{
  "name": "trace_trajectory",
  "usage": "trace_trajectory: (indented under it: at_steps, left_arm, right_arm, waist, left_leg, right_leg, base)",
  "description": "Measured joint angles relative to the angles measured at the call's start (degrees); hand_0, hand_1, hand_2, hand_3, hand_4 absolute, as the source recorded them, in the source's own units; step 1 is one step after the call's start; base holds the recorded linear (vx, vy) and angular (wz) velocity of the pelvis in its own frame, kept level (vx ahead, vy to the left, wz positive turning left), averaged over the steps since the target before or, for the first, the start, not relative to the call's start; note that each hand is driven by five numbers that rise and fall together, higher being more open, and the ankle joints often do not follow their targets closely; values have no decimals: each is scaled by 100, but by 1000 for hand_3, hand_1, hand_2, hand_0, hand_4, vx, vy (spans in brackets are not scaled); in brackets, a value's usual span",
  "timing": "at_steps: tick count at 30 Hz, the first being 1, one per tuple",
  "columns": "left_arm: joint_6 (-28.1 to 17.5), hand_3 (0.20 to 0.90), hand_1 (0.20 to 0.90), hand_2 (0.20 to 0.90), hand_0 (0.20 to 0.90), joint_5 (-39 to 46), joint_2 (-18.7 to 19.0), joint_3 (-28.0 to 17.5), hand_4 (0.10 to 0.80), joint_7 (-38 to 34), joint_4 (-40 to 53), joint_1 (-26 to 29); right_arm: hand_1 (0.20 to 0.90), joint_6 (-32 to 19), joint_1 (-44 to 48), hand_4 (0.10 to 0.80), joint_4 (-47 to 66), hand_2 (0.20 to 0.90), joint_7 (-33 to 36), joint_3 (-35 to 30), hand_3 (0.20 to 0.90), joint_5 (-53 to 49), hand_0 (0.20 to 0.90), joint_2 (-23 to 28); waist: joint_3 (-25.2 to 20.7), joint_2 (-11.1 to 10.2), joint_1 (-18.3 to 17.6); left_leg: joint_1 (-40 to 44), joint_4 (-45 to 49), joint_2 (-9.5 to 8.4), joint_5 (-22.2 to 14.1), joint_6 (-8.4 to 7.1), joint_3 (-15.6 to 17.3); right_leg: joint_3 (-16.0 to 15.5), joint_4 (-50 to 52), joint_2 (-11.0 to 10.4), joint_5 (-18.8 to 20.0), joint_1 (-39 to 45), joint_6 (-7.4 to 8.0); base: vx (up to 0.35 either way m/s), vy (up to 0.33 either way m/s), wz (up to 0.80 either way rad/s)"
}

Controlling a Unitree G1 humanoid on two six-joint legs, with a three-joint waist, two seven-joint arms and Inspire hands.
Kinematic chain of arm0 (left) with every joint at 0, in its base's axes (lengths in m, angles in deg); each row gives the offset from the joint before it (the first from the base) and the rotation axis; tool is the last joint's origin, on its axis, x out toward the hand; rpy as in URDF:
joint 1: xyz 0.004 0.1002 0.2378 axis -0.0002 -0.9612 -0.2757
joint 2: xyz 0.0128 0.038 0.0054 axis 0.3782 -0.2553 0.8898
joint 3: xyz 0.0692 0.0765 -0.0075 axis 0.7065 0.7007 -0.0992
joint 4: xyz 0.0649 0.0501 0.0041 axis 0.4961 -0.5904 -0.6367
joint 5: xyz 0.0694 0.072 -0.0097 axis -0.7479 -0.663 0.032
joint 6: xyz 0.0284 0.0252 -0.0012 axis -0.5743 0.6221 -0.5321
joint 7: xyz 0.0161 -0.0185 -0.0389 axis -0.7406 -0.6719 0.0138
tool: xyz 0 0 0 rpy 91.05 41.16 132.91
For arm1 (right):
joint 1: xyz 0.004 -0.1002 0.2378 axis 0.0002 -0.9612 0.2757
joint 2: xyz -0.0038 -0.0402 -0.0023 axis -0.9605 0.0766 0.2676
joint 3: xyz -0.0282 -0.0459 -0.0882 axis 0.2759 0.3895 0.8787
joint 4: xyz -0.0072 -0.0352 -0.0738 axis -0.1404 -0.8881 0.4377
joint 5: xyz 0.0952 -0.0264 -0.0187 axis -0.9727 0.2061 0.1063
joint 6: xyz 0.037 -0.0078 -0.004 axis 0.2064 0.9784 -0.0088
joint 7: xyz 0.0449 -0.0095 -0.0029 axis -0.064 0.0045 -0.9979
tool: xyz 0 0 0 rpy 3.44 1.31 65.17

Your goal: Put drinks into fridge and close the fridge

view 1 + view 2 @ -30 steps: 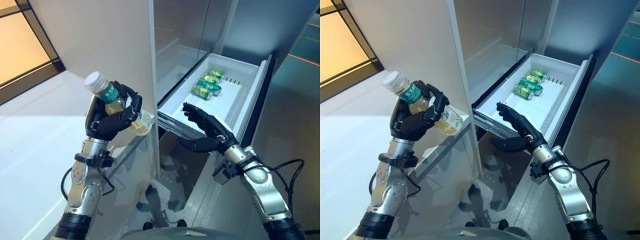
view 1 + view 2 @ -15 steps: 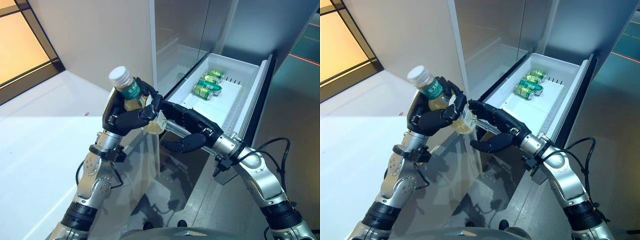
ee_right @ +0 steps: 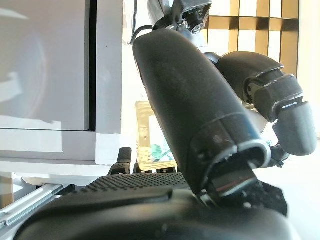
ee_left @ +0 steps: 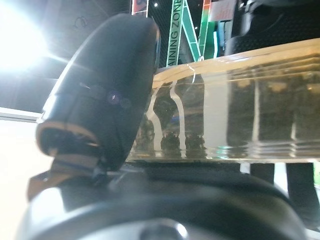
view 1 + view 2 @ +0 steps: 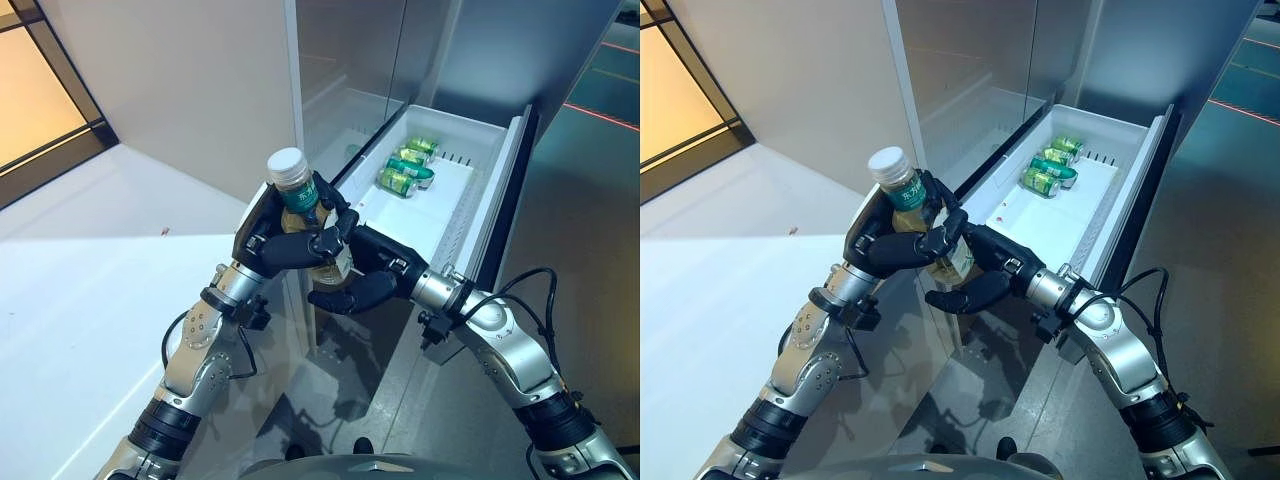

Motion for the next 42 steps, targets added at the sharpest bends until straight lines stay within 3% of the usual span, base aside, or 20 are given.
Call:
trace_trajectory:
  at_steps: [6, 7, 8, 9, 10, 12, 24, 25, 26, 27, 31, 35, 42]
  left_arm:
    - [65, 200, 300, 300, 300, -437, 132, 131, 100, -3, 0, 3]
    - [70, 200, 300, 300, 300, -456, 142, 132, 100, -4, 0, 4]
    - [70, 200, 300, 300, 300, -483, 161, 133, 100, -2, 0, 5]
    - [70, 200, 300, 300, 300, -513, 184, 138, 100, -3, 0, 9]
    - [70, 200, 300, 300, 300, -554, 203, 138, 100, -2, 0, 13]
    - [70, 200, 300, 300, 300, -727, 277, 165, 100, -11, 0, 38]
    - [73, 200, 300, 300, 300, -994, 432, 513, 100, -173, 0, 167]
    - [70, 227, 324, 324, 324, -993, 429, 514, 127, -183, 0, 167]
    - [55, 464, 526, 526, 526, -992, 426, 513, 364, -205, 0, 167]
    - [20, 900, 900, 900, 900, -990, 424, 513, 800, -210, 0, 167]
    - [-272, 900, 900, 900, 900, -974, 347, 471, 800, -306, 0, 219]
    - [-442, 900, 900, 900, 900, -800, 184, 348, 800, -492, 31, 340]
    - [-680, 900, 900, 900, 900, -488, -25, 141, 800, -671, 937, 803]
  right_arm:
    - [900, 136, 13, 800, 0, 900, -11, 53, 900, -124, 900, 106]
    - [775, 176, 13, 655, 0, 775, -11, 53, 755, -163, 775, 111]
    - [775, 227, 16, 655, 0, 775, -9, 53, 755, -228, 775, 111]
    - [484, 278, 18, 314, 0, 484, -1, 53, 414, -285, 484, 111]
    - [451, 322, 18, 276, 0, 451, 6, 53, 376, -335, 451, 110]
    - [300, 445, 22, 100, 0, 300, 40, 53, 200, -345, 300, 111]
    - [300, 647, 44, 100, -13, 300, 390, 212, 200, -431, 300, 301]
    - [300, 631, 44, 100, -13, 300, 420, 219, 200, -425, 300, 301]
    - [300, 562, 44, 100, -13, 300, 489, 243, 200, -373, 300, 299]
    - [300, 483, 44, 100, -12, 300, 525, 245, 200, -277, 300, 290]
    - [300, -2, 44, 100, 80, 300, 813, 250, 200, 317, 300, 200]
    - [300, -416, 122, 100, 245, 300, 1588, 241, 200, 1249, 300, 141]
    - [300, -398, 461, 100, -735, 300, 3288, -286, 200, 2336, 300, 286]
  waist:
    - [0, 0, 5]
    - [0, 0, 3]
    - [0, 0, 3]
    - [0, 0, 2]
    - [0, 0, 2]
    - [0, 0, 0]
    - [-1, -1, -19]
    - [-1, -1, -19]
    - [-1, -2, -19]
    - [-1, -2, -16]
    - [-1, -2, -12]
    - [-2, -4, -6]
    - [7, -30, 139]
  left_leg:
    - [1, 0, 0, 0, 0, 2]
    - [2, 0, 1, 0, 0, 4]
    - [3, 0, 1, 0, 0, 7]
    - [3, 0, 1, 0, 0, 9]
    - [3, 0, 1, 0, 0, 9]
    - [4, 1, 1, 0, 0, 10]
    - [52, 0, 4, -1, -1, 18]
    - [52, 0, 4, -1, -1, 18]
    - [52, 0, 4, -1, -1, 18]
    - [52, 0, 4, -1, -1, 18]
    - [48, 0, 1, -1, -1, 6]
    - [42, 0, -2, -1, 0, -23]
    - [27, 0, -11, -1, 0, -78]
  right_leg:
    - [0, 0, 1, 8, 1, -11]
    - [1, 0, 1, 8, 1, -11]
    - [3, 0, 1, 8, 1, -11]
    - [4, 0, 2, 9, 1, -12]
    - [4, 0, 2, 9, 1, -12]
    - [4, 0, 2, 10, 1, -12]
    - [10, 0, 4, 11, 49, -12]
    - [10, 0, 4, 13, 49, -13]
    - [10, 0, 4, 14, 49, -14]
    - [10, 0, 4, 14, 50, -14]
    - [9, 0, 3, 16, 48, -16]
    - [7, 0, 1, 16, 48, -16]
    - [-31, 1, -6, 16, 57, -16]
  base:
    - [0, 0, 0]
    - [0, 0, 0]
    - [0, 0, 0]
    - [0, 0, 0]
    - [0, 0, 0]
    - [0, 0, 0]
    - [0, 0, 0]
    - [0, 0, 0]
    - [0, 0, 0]
    - [0, 0, 0]
    - [0, 0, 0]
    - [0, 0, 0]
    - [3, 2, 3]
